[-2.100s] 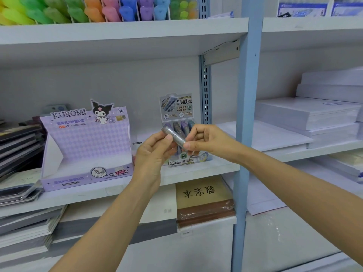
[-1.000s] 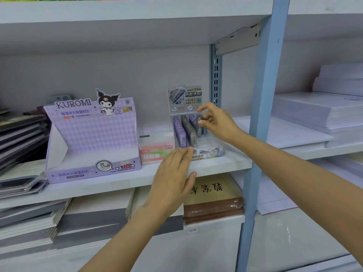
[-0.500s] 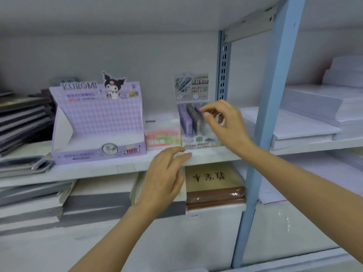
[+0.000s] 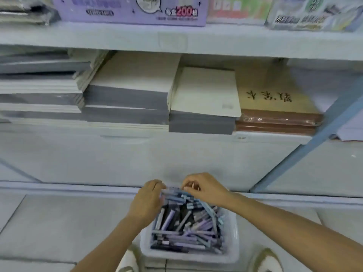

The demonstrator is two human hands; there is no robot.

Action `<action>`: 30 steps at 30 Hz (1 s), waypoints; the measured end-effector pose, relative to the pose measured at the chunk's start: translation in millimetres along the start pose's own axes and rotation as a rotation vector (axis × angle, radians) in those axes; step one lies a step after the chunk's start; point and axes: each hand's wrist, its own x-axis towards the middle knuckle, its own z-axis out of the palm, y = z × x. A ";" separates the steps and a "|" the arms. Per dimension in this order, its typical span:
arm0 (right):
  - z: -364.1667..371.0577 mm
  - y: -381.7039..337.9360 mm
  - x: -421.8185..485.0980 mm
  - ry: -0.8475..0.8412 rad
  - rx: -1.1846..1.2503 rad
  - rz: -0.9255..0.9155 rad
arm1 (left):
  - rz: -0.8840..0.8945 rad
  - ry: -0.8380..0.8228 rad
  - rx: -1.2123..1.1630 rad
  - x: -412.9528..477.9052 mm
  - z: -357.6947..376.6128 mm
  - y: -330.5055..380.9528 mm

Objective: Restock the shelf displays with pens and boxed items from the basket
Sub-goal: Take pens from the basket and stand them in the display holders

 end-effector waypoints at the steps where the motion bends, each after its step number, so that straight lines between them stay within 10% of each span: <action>1: 21.1 13.9 1.7 -0.054 -0.006 0.052 | -0.079 -0.109 0.048 -9.7 15.8 -13.8; 5: 89.9 47.7 5.0 -0.196 -0.048 0.185 | -0.133 -0.322 0.161 -39.3 57.0 -45.6; 11: 143.8 56.3 14.4 -0.213 -0.146 0.189 | -0.076 -0.095 0.020 -39.9 64.6 -51.4; 30: 107.6 29.5 44.2 -0.018 0.342 0.258 | -0.392 -0.188 -0.517 -9.6 41.7 -59.3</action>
